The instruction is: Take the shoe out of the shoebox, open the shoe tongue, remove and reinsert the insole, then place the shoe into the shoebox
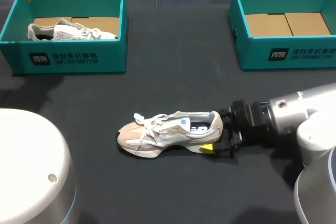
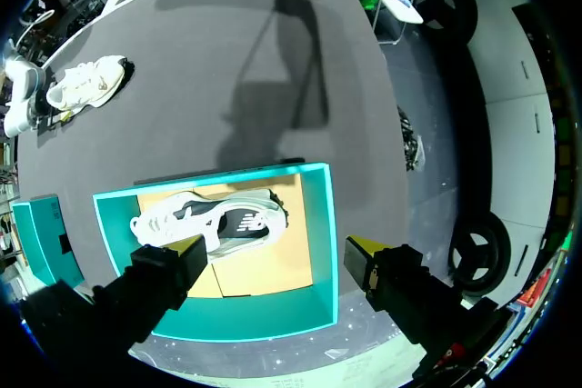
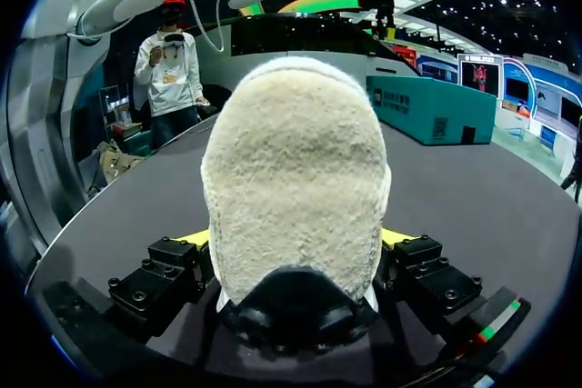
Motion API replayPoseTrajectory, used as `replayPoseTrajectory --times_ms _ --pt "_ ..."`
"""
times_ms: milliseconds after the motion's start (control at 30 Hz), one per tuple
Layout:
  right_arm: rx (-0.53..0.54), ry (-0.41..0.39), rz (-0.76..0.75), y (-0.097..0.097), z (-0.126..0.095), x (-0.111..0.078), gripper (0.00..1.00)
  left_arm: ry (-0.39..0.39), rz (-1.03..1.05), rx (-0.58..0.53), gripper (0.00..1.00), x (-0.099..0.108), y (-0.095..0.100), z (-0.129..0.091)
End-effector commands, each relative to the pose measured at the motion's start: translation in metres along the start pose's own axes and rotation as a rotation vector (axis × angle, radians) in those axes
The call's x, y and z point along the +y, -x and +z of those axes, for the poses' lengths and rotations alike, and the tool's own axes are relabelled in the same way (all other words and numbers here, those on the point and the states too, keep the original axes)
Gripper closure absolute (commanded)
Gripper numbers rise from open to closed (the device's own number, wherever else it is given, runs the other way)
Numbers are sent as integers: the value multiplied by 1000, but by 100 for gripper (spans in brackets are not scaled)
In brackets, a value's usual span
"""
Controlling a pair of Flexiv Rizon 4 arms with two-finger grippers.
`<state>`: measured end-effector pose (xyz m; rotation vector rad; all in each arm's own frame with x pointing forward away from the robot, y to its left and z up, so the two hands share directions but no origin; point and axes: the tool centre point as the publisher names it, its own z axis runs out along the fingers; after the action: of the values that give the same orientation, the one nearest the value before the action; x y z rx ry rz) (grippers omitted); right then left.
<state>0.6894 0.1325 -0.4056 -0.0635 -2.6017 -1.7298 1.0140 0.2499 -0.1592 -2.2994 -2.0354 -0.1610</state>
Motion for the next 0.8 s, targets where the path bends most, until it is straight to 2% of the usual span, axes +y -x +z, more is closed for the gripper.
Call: replayPoseTrajectory --times_ms 33,167,200,233,267,300,333,367,400,800 --pt "-2 -3 -3 0 6 1 0 2 1 1 0 -1 0 0" --pt "-2 -1 -8 1 7 3 0 2 1 1 0 -1 0 0" --pt "-2 -1 -8 1 7 4 5 2 1 1 0 -1 0 0" --pt "-2 -1 -9 1 7 4 16 2 1 1 0 -1 0 0" --pt "-2 -1 -9 1 7 4 41 2 1 1 0 -1 0 0" --pt "-2 0 -9 2 8 4 61 2 1 1 0 -1 0 0" --pt "-1 1 -10 2 8 4 75 2 1 1 0 -1 0 0" --pt "-1 2 -10 2 8 4 93 2 1 1 0 -1 0 0" --pt "-1 2 -11 3 9 3 100 2 1 1 0 -1 0 0" --pt "3 -3 -17 4 11 4 100 2 1 1 0 -1 0 0"
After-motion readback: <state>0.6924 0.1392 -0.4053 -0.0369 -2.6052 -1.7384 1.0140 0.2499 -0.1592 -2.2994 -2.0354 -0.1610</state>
